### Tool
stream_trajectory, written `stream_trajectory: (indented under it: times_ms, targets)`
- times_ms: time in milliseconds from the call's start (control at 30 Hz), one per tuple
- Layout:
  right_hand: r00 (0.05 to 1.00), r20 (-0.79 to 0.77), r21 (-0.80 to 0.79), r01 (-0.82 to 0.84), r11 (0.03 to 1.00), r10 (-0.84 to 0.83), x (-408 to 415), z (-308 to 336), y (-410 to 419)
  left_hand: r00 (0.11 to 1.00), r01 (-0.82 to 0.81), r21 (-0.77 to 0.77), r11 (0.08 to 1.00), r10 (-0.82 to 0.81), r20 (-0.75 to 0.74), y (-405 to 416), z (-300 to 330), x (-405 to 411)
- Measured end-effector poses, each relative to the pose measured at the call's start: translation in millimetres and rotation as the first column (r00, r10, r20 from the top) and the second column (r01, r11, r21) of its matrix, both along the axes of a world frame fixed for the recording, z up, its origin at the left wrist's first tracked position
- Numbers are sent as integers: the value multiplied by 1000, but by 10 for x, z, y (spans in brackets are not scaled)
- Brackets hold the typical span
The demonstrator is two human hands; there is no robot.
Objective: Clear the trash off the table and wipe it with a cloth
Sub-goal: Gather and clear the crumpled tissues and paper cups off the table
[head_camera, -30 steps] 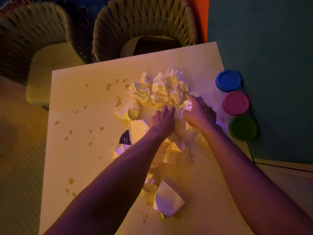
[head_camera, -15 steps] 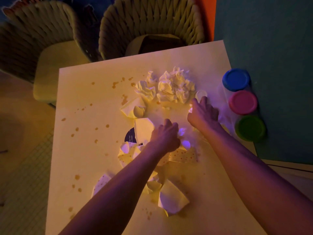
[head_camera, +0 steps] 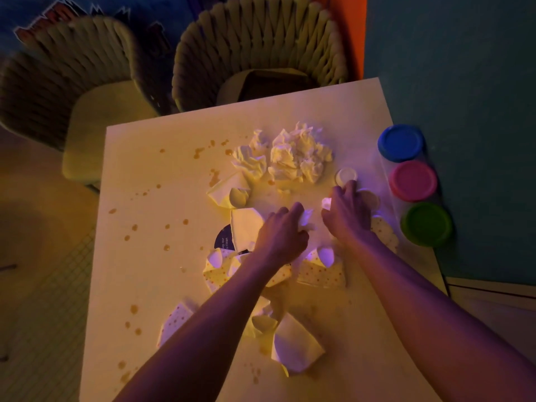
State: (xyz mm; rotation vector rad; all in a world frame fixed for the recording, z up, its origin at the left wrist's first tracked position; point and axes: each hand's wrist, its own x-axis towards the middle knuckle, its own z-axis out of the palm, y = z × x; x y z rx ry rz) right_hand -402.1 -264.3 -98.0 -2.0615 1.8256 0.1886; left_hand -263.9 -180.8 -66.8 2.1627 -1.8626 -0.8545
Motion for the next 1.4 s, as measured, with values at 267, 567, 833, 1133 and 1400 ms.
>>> stream_trajectory:
  times_ms: [267,567,833,1133,1400]
  targets:
    - [998,-29,-71,-59,996,57,-57,-61,118,969,-247,-113,962,241,-60,-297,264,567]
    - [980,178,-173,-60,983,91,-33,-15,115,969,-142,-87,986,156,191,-970,177,947]
    - [914,401,1,63,998,-58,309,312,-273,940,-53,75,996,24,340,-1142,-120,1015]
    - [972,233,136,6,991,-38,408,80,-494,952,15,-19,1000,-8,307,-1058,-214,1010]
    - [979,198,-19,60,998,-55,478,-65,-436,983,-90,-179,980,116,144,-1269,-24,1090]
